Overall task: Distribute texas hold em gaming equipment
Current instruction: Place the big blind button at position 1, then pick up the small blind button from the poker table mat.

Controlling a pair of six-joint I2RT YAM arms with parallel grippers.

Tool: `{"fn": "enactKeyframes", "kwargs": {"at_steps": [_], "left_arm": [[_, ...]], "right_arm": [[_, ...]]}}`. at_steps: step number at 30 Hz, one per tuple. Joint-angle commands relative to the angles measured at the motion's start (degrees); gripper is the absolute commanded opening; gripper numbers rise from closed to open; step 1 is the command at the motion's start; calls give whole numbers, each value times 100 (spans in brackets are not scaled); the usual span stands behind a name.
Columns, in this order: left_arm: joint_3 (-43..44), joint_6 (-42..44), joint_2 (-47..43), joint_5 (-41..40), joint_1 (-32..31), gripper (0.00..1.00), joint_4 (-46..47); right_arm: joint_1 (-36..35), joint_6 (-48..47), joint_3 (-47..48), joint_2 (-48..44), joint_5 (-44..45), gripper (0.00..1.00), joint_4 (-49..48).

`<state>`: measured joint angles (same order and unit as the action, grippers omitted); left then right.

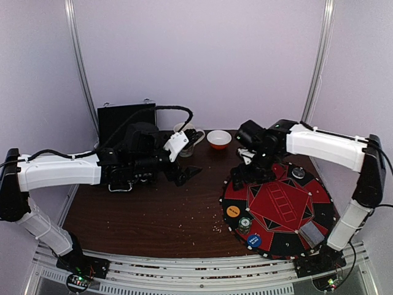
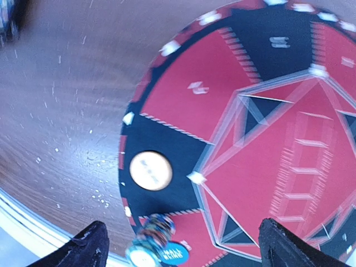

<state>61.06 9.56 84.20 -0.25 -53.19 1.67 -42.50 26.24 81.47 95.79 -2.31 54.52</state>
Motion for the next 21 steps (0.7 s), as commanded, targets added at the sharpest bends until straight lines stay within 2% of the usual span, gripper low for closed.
{"fn": "enactKeyframes", "kwargs": {"at_steps": [1, 5, 10, 15, 21], "left_arm": [[39, 72, -115, -30, 23, 98, 159], [38, 113, -115, -25, 27, 98, 155], [38, 149, -108, -38, 26, 98, 142], [29, 215, -123, -62, 26, 98, 136], [14, 250, -124, -85, 28, 98, 132]], "right_arm": [[249, 381, -663, -910, 283, 96, 743], [175, 763, -1555, -1512, -79, 92, 863], [-165, 1397, -2561, -2176, -535, 90, 362], [-588, 1777, -3411, -2281, -909, 90, -411], [-690, 2103, -3980, -2383, -1217, 88, -1116]]}}
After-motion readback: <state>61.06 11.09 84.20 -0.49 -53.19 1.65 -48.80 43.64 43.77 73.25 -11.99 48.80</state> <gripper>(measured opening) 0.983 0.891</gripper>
